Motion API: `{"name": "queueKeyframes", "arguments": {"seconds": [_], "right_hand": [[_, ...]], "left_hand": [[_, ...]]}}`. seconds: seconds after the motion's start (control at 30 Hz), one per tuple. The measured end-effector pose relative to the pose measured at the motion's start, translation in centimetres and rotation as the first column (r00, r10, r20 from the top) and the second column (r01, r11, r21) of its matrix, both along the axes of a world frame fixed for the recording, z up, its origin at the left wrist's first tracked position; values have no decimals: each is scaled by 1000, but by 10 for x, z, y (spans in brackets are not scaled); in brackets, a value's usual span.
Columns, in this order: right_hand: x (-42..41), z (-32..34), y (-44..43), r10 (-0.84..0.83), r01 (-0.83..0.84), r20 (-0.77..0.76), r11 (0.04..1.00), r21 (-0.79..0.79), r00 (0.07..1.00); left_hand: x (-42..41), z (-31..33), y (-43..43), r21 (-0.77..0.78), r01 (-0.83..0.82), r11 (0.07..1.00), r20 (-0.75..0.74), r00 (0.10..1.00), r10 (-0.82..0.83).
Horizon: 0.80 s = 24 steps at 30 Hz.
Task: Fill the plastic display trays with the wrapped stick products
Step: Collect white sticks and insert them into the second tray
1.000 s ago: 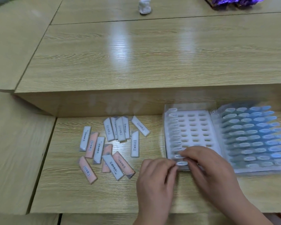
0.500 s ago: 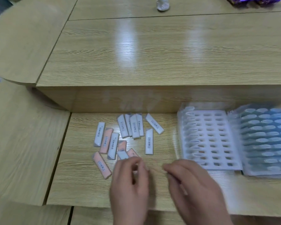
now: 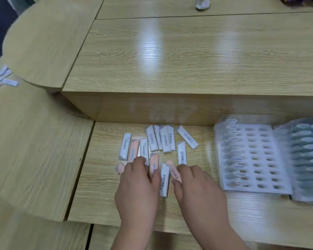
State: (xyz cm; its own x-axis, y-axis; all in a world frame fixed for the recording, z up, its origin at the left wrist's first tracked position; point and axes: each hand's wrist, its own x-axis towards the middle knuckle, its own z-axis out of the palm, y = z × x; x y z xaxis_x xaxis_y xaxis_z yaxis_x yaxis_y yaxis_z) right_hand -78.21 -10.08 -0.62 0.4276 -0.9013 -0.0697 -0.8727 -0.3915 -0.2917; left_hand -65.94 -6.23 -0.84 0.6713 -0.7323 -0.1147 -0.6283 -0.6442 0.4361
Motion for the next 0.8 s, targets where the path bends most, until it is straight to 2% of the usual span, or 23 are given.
{"name": "queueKeyframes", "arguments": {"seconds": [0.1, 0.17, 0.33, 0.43, 0.53, 0.63, 0.8], "right_hand": [[-4, 3, -1, -41, 40, 17, 996, 82, 999], [-7, 4, 0, -77, 63, 95, 989, 136, 993], [-27, 37, 9, -105, 64, 238, 982, 176, 965], [-67, 60, -2, -167, 108, 281, 971, 215, 945], [-116, 83, -32, -200, 179, 339, 980, 91, 919], [-153, 99, -70, -195, 217, 254, 974, -61, 947], [-181, 95, -125, -185, 203, 167, 975, -91, 968]], "left_hand": [[-4, 3, -6, 59, 4, 998, -33, 999, -2], [-3, 5, -8, 46, -22, 999, -96, 995, 26], [-1, 20, -7, -166, -37, 985, -175, 985, 7], [-18, 40, -17, -305, -57, 951, -282, 959, -33], [-45, 61, -41, -414, 15, 910, -349, 921, -174], [-74, 78, -77, -472, 183, 863, -316, 878, -359], [-113, 79, -125, -463, 343, 817, -270, 824, -499]]}}
